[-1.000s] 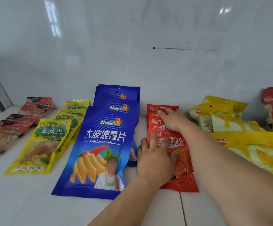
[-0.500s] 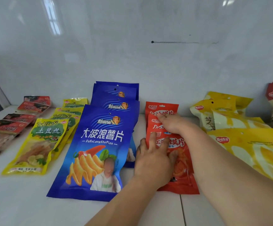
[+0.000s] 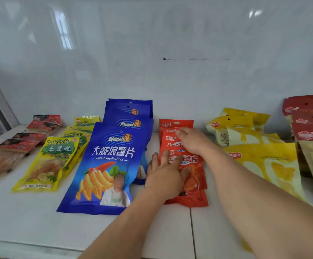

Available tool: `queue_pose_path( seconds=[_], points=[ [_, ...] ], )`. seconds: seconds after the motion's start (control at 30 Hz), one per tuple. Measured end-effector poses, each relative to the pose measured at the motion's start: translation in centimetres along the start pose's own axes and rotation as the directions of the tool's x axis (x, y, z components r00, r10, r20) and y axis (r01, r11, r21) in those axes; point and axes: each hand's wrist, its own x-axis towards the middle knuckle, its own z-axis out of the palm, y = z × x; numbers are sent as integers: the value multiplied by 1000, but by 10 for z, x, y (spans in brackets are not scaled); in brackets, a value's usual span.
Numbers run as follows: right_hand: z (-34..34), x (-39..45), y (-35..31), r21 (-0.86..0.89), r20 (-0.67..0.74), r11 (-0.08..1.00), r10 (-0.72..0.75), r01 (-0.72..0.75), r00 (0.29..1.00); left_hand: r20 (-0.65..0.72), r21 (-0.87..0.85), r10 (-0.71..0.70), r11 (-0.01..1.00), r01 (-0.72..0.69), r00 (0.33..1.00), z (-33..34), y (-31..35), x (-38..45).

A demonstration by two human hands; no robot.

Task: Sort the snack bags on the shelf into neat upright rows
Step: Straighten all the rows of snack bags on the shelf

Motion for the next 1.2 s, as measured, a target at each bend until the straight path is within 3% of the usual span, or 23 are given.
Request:
queue_pose_path(
  seconds=[0.1, 0.2, 0.33, 0.47, 0.53, 0.6, 0.67, 0.8, 1.0, 1.1, 1.2],
  points=[
    [-18, -23, -5, -24, -23, 995, -97, 96, 995, -8, 20, 0, 1000, 0, 1000, -4, 3, 1],
    [-40, -47, -2, 117, -76, 985, -119, 127, 990, -25, 19, -6, 1000, 6, 1000, -7, 5, 1],
    [-74, -87, 21, 197, -244, 974, -63, 113, 968, -35, -35, -37, 999, 35, 999, -17, 11, 6],
    [-93, -129, 57, 173, -421, 984, 33, 45, 906, -219, -157, 36, 985, -72, 975, -24, 48, -4],
    [-95, -148, 79, 195, -489, 981, 111, -15, 865, -141, -330, 98, 934, -140, 985, -21, 81, -13],
    [-92, -160, 100, 240, -477, 967, 198, -90, 857, 14, -526, 73, 849, -55, 997, -8, 106, -16],
    [-87, -164, 120, 285, -455, 949, 260, -137, 852, 60, -618, 26, 786, 17, 998, 11, 121, -9],
    [-85, -157, 153, 399, -447, 904, 336, -151, 829, -22, -619, -50, 785, 25, 999, 41, 136, 6],
    [-86, -140, 176, 515, -285, 847, 309, -127, 907, -144, -596, -88, 802, -16, 986, 41, 160, 0],
    [-81, -137, 181, 535, -286, 838, 300, -108, 910, -177, -650, -109, 759, -33, 978, 42, 168, 2],
    [-85, -135, 180, 543, -311, 836, 295, -86, 904, -191, -756, -163, 653, -39, 968, 60, 157, 24]
  ],
)
